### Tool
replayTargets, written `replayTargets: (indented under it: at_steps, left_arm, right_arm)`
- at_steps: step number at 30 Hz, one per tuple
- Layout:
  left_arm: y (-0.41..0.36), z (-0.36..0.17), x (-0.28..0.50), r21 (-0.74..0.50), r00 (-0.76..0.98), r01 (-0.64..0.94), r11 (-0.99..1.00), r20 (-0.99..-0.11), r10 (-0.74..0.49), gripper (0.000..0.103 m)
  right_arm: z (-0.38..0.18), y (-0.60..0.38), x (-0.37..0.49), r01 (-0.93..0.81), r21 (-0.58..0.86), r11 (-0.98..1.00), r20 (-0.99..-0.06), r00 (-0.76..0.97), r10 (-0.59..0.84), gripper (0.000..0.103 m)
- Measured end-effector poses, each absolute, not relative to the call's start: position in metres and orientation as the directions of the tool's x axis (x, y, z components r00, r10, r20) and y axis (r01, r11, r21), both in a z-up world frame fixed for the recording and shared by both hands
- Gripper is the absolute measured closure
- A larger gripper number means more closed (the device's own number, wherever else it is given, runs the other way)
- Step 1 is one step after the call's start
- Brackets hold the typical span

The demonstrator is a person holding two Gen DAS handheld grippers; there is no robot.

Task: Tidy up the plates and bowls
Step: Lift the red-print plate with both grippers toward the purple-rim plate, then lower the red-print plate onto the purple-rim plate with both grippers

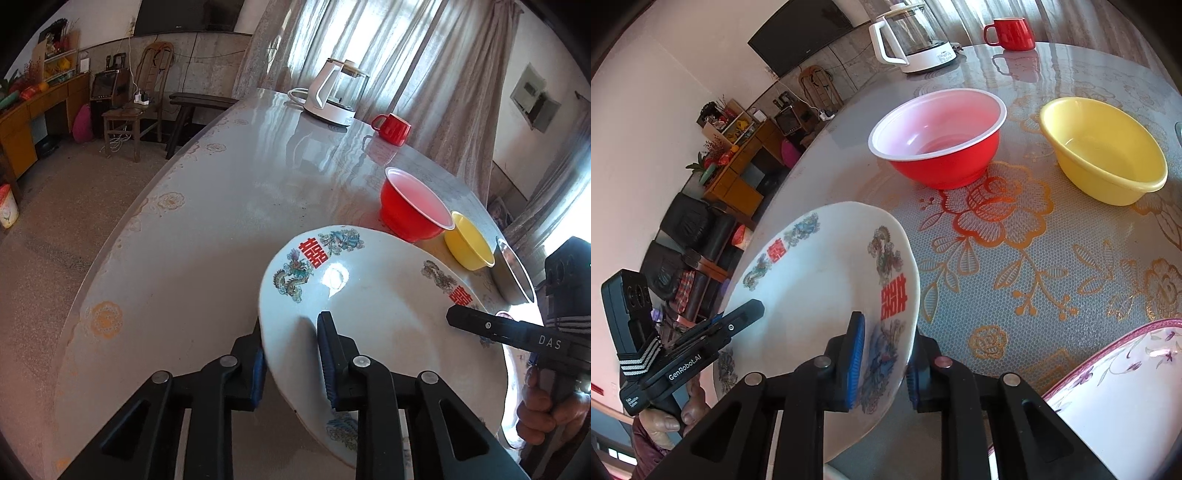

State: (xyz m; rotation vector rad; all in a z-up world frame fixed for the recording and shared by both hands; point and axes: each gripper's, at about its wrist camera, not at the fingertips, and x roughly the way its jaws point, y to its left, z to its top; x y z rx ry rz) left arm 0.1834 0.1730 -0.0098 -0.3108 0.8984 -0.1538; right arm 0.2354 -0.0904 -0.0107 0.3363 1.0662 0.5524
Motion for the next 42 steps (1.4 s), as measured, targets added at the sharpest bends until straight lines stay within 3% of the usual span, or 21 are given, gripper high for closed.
replayTargets:
  at_steps: [12, 23, 42]
  left_arm:
    - [0.148, 0.002, 0.162, -0.257, 0.664, 0.071, 0.964, -0.709, -0.238, 0.078]
    - [0.134, 0.015, 0.147, -0.262, 0.686, 0.101, 0.96, -0.68, -0.258, 0.077]
    - [0.026, 0.048, 0.095, -0.257, 0.643, 0.318, 0.912, -0.649, -0.407, 0.074]
  right_arm:
    - [-0.007, -0.09, 0.222, -0.276, 0.475, 0.836, -0.73, 0.408, 0.549, 0.085]
    - [0.003, -0.102, 0.205, -0.28, 0.431, 0.858, -0.711, 0.48, 0.514, 0.085]
    - [0.032, -0.208, 0.121, -0.177, 0.429, 0.886, -0.669, 0.596, 0.443, 0.085]
